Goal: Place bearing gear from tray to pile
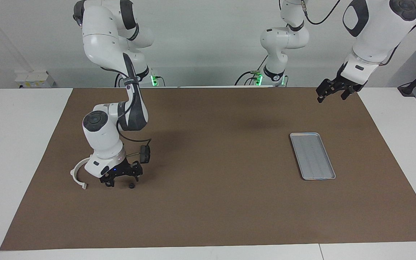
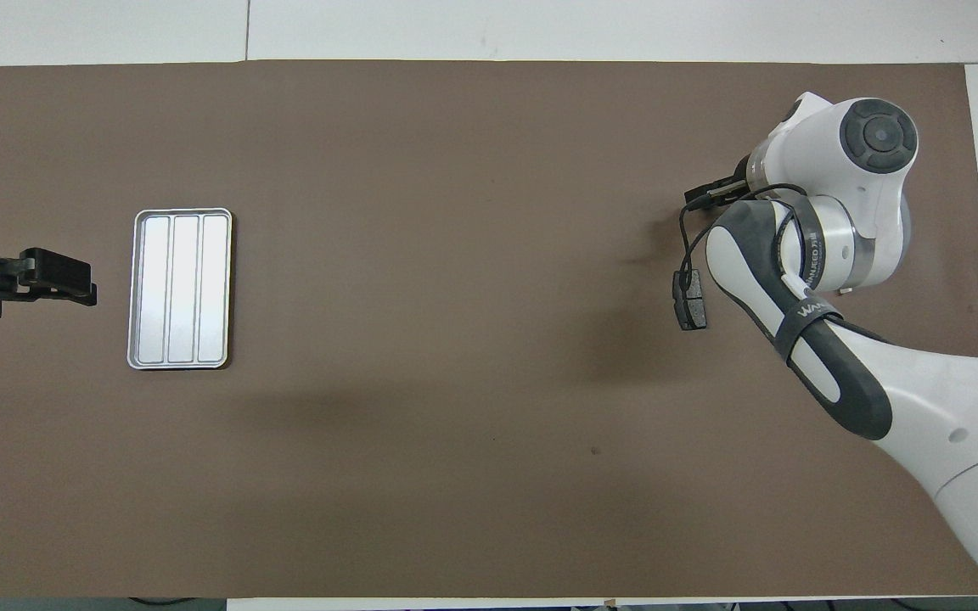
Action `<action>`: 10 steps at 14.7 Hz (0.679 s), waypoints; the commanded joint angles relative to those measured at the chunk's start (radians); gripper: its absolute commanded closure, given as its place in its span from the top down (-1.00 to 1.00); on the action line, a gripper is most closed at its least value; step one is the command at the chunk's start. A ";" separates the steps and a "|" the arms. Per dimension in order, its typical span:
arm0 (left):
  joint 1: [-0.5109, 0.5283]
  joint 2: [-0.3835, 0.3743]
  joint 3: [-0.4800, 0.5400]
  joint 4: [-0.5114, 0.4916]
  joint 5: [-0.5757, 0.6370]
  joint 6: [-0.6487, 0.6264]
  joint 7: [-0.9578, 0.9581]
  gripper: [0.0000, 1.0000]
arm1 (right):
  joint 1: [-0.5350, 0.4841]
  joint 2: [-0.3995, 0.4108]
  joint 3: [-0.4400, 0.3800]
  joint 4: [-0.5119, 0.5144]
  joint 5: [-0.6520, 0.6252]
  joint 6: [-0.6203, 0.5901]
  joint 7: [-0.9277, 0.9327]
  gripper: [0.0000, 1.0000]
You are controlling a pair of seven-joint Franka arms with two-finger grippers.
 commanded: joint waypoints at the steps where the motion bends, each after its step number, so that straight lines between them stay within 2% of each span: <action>1: 0.000 -0.010 0.002 -0.007 -0.010 -0.001 0.002 1.00 | -0.036 -0.039 0.015 -0.004 -0.006 -0.044 -0.022 1.00; 5: 0.000 -0.010 0.002 -0.007 -0.010 -0.001 0.002 1.00 | -0.045 -0.163 0.015 -0.011 -0.003 -0.195 -0.017 1.00; 10: 0.000 -0.010 0.001 -0.007 -0.010 -0.001 0.002 1.00 | -0.071 -0.373 0.017 -0.015 0.008 -0.433 -0.012 1.00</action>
